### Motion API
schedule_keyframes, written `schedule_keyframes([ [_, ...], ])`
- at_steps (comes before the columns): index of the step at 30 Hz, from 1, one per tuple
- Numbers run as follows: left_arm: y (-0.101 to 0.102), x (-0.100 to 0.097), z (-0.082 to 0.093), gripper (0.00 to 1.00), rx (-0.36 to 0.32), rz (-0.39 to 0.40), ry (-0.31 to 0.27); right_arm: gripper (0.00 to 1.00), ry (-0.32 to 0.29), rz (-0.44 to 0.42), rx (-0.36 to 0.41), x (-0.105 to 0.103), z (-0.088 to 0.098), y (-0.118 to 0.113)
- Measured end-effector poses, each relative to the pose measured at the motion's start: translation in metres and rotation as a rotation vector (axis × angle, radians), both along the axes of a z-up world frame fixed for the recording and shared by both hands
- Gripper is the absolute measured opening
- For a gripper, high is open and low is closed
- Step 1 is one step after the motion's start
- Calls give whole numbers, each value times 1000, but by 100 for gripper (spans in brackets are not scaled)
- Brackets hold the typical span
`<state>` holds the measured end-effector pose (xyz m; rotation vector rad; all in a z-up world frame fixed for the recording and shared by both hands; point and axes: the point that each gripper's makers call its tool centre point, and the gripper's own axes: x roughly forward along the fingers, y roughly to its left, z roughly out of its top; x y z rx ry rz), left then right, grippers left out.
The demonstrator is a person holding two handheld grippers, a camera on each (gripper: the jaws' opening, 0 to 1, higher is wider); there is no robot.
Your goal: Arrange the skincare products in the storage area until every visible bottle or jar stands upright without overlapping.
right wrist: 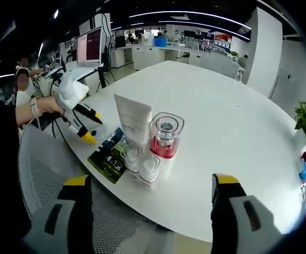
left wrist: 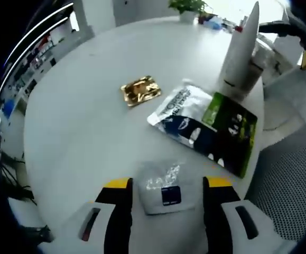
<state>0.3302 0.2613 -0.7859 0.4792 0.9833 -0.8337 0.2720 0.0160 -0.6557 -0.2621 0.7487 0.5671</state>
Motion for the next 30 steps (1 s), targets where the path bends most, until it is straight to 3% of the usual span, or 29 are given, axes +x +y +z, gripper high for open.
schedule_keyframes([
  [13, 2, -2, 1, 44, -2, 37, -3, 95, -8, -2, -1, 0, 3, -1],
  [15, 2, -3, 2, 38, -4, 29, -2, 96, -9, 4, 9, -1, 3, 1],
  [30, 3, -7, 0, 37, 28, -32, 12, 99, -12, 14, 19, -5, 4, 3],
])
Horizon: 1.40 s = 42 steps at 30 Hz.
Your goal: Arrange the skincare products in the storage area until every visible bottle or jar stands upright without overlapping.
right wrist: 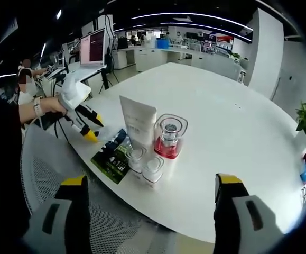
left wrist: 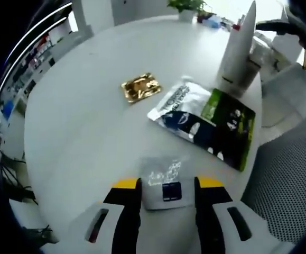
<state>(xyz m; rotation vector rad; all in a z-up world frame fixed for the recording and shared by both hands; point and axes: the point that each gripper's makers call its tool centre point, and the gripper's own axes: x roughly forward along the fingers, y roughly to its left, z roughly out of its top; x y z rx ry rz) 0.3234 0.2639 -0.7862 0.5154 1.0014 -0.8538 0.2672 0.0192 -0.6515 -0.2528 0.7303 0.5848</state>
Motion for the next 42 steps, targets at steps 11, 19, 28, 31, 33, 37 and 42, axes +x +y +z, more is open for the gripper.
schedule_keyframes([
  [11, -8, -11, 4, 37, 35, -169, -16, 99, 9, -14, -16, -3, -4, -4],
  [19, -13, -25, 5, 37, 49, -295, 23, 99, 9, -19, -13, -4, -4, -4],
  [28, -22, -40, 6, 37, 47, -441, 40, 99, 5, -19, -10, -5, -2, -3],
  [31, -22, -43, 4, 37, 57, -473, 51, 99, 3, -22, -13, -5, -2, -4],
  [33, -22, -46, 3, 37, 60, -512, 47, 99, 3, -23, -13, -6, -1, -4],
  [37, -25, -49, 4, 37, 60, -546, 47, 99, 5, -23, -16, -7, -1, -4],
  [42, -27, -51, 1, 37, 69, -577, 55, 99, 9, -17, -21, -8, -1, -3],
])
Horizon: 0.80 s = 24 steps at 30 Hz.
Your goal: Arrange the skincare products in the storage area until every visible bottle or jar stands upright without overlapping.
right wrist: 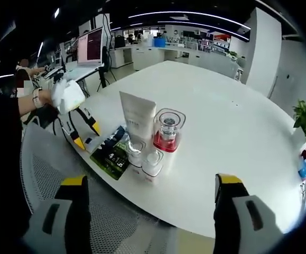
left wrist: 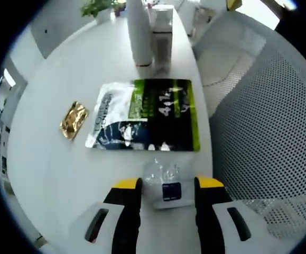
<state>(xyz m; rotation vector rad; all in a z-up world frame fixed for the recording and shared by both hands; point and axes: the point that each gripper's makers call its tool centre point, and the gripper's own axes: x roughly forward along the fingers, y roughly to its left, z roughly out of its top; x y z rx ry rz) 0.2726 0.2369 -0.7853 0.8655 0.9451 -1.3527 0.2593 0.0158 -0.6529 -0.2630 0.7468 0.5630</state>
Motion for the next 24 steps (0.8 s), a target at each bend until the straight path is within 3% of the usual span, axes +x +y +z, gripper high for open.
schedule_keyframes([
  [5, -1, 2, 0, 37, 0, -18, -8, 99, -4, -2, -1, 2, 2, 0],
  [7, -3, 1, -1, 37, 2, -69, -18, 99, -2, 0, -4, 2, 2, 0],
  [12, -2, 2, -1, 38, 8, -111, -42, 99, 2, 5, -6, 3, 1, 1],
  [20, -3, 2, -1, 39, -4, -72, -37, 99, 8, 8, -4, 2, -2, 2],
  [24, -2, 8, -2, 45, 0, -20, -40, 99, 7, 8, -3, 1, -1, 3],
])
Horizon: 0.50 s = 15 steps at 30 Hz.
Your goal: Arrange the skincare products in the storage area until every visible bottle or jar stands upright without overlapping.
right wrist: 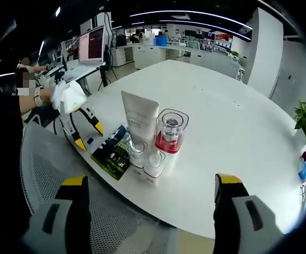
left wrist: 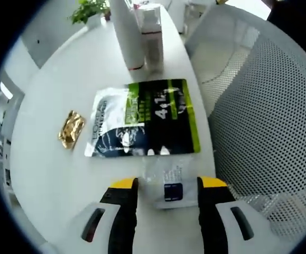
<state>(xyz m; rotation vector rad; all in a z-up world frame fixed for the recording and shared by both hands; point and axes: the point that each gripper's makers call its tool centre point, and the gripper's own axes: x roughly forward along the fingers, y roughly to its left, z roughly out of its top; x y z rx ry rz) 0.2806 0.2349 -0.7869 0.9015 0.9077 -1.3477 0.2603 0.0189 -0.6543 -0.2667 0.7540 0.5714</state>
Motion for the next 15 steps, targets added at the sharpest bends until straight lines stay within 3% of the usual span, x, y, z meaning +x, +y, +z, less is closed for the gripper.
schedule_keyframes([
  [15, -5, -4, 3, 38, -41, 65, 4, 98, 4, -2, -4, -3, -2, -1],
])
